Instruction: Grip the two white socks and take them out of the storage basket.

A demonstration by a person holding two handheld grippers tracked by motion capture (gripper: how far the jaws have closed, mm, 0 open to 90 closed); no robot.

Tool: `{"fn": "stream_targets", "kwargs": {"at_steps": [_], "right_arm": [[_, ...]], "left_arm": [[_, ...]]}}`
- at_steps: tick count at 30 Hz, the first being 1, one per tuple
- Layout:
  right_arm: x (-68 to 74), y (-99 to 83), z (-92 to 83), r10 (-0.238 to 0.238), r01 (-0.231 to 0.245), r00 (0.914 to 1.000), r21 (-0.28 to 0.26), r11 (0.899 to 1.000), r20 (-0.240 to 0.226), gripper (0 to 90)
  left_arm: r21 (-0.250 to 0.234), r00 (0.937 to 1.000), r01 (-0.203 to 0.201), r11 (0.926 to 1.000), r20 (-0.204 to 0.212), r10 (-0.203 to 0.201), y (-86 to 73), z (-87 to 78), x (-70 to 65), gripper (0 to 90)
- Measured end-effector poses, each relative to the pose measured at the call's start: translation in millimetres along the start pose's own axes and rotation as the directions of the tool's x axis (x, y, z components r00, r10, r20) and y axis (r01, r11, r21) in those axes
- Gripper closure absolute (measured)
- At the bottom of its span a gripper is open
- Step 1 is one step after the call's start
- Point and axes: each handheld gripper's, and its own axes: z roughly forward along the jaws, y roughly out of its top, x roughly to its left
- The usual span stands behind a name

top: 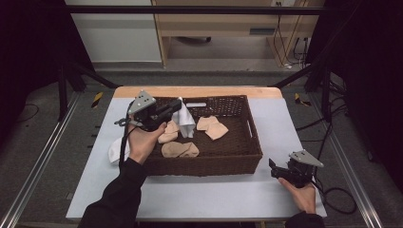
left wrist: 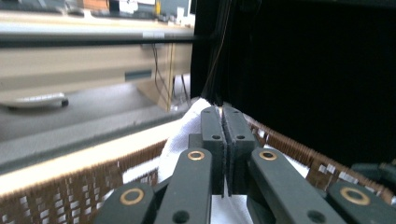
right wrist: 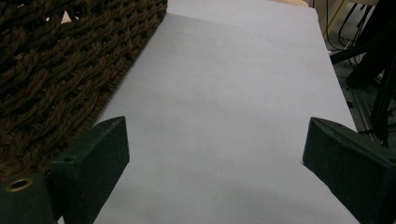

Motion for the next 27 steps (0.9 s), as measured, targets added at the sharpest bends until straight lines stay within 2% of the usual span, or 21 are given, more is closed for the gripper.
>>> {"fn": "stream_targets", "kwargs": {"at_steps": [8, 19, 27], "right_arm": [[-0.2, 0.1, -0.3, 0.001, -0.001, 1.0, -0.006, 1.0, 0.0, 7.4], [-0.2, 0.2, -0.5, 0.004, -0.004, 1.0, -0.007, 1.0, 0.001, 7.4], [-0.2, 0.2, -0.8, 0.005, -0.005, 1.0, -0.007, 1.0, 0.001, 7.4]], "left_arm": [[-0.092, 1.0, 0.006, 0.9957, 0.0, -0.006, 28.1, -17.0, -1.8, 88.1], [-0.151, 0.9997, -0.02, 0.9884, -0.018, 0.017, 51.7, -38.2, -4.5, 88.1], [-0.191, 0.999, -0.03, 0.9812, -0.039, 0.023, 62.6, -60.5, 0.4, 88.1]]}}
